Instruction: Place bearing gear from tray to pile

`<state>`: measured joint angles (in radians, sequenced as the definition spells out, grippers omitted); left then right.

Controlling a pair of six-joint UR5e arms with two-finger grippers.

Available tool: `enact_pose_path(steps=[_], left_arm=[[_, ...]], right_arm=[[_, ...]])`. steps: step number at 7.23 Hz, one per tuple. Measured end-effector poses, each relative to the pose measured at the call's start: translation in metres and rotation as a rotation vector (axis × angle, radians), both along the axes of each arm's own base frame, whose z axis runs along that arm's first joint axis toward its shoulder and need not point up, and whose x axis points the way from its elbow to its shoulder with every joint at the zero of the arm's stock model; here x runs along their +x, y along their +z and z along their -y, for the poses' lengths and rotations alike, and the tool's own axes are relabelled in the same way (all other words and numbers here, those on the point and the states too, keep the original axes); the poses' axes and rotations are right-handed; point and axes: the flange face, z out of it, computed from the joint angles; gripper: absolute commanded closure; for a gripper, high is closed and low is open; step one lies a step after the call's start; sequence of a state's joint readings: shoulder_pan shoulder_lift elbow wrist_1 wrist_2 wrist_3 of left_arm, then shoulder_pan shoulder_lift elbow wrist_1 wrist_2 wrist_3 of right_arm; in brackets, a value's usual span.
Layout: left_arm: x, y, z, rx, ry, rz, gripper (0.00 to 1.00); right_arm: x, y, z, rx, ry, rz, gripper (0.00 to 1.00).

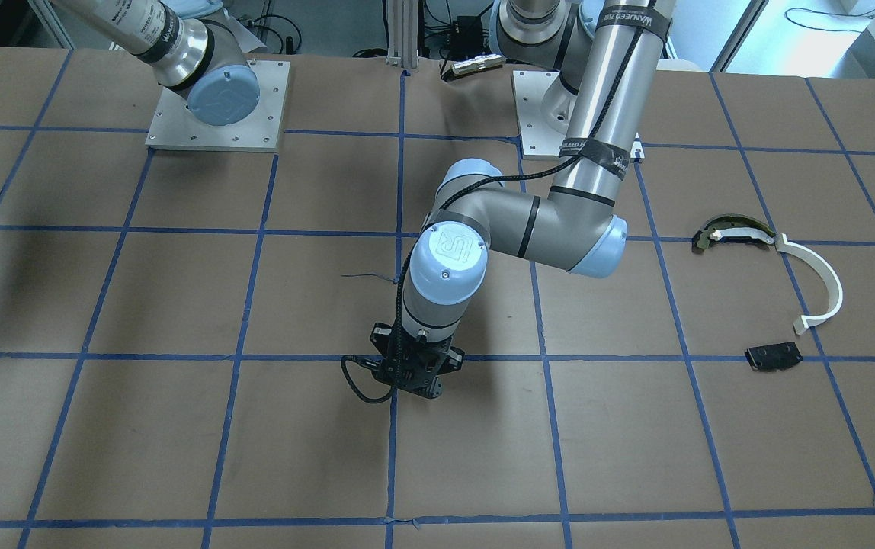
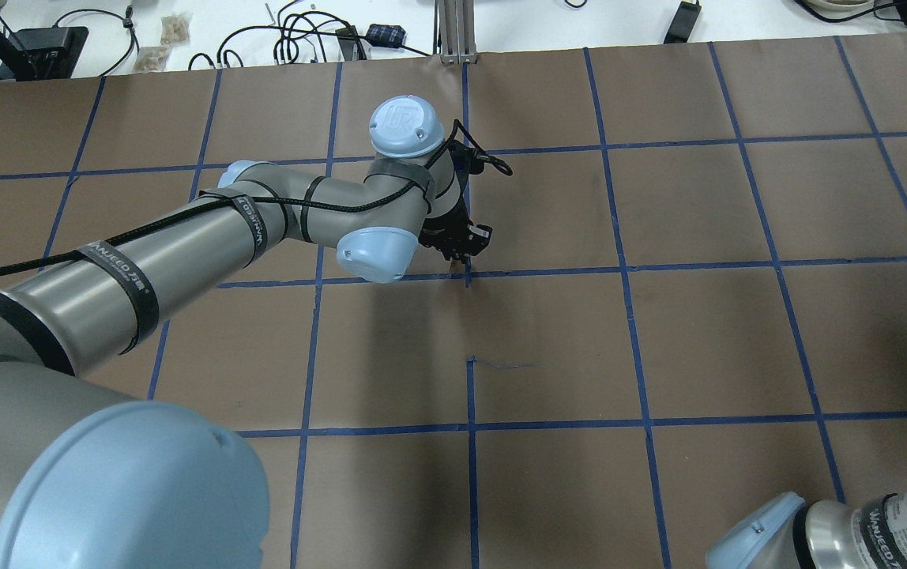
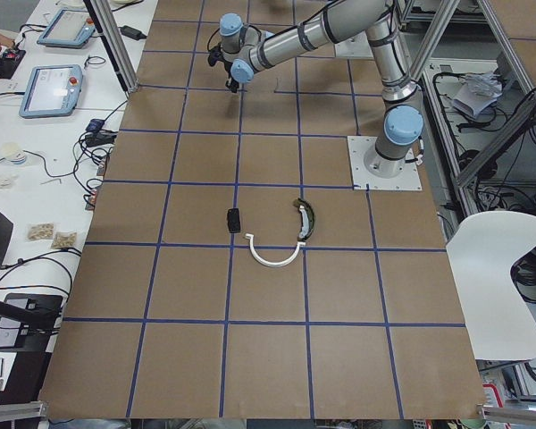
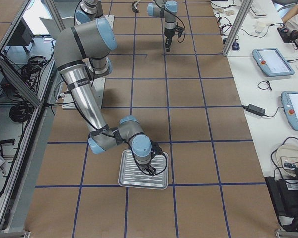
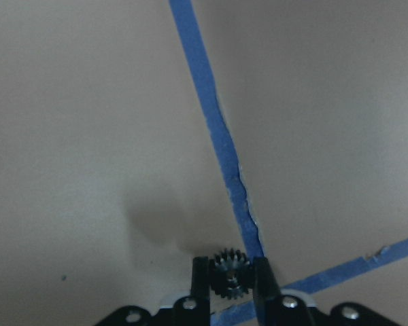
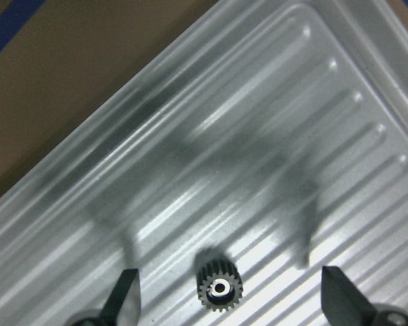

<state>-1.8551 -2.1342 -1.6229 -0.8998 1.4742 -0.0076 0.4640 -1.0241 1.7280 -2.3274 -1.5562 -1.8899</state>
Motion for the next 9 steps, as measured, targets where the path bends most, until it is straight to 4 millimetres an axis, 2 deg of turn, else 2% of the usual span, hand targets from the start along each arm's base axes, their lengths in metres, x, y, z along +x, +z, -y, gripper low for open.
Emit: enact_pose_path(steps=[1,2,3,4,5,7,8,9], left_arm=[[0.039,0.017,0.019,0.003,0.051,0.016,1.0],[0.091,0.033,0.036,0.017,0.109,0.009,1.0],[0.146,0.048,0.044,0.027,0.156,0.007,1.0],[0.198,0.059,0.044,0.03,0.193,0.033,1.0],[0.251,0.064,0.04,0.034,0.223,0.058,1.0],[0.357,0.061,0.02,0.058,0.24,0.081,1.0],[0.408,0.058,0.003,0.076,0.229,0.102,1.0],[0.457,0.054,-0.018,0.1,0.219,0.119,1.0]], right_arm=[[0.0,-0.002,-0.003,0.002,-0.007,0.005,0.32],[0.0,-0.003,-0.004,0.002,-0.012,0.008,0.51],[0.001,-0.003,-0.004,0.001,-0.014,0.01,0.64],[0.001,-0.003,-0.005,0.001,-0.015,0.01,0.75],[0.001,-0.003,-0.005,0.002,-0.016,0.009,0.82],[0.001,-0.001,-0.006,0.008,-0.016,0.007,0.84],[0.001,0.004,-0.006,0.008,-0.016,0.003,0.84],[0.004,0.017,-0.004,0.0,-0.022,-0.01,0.84]])
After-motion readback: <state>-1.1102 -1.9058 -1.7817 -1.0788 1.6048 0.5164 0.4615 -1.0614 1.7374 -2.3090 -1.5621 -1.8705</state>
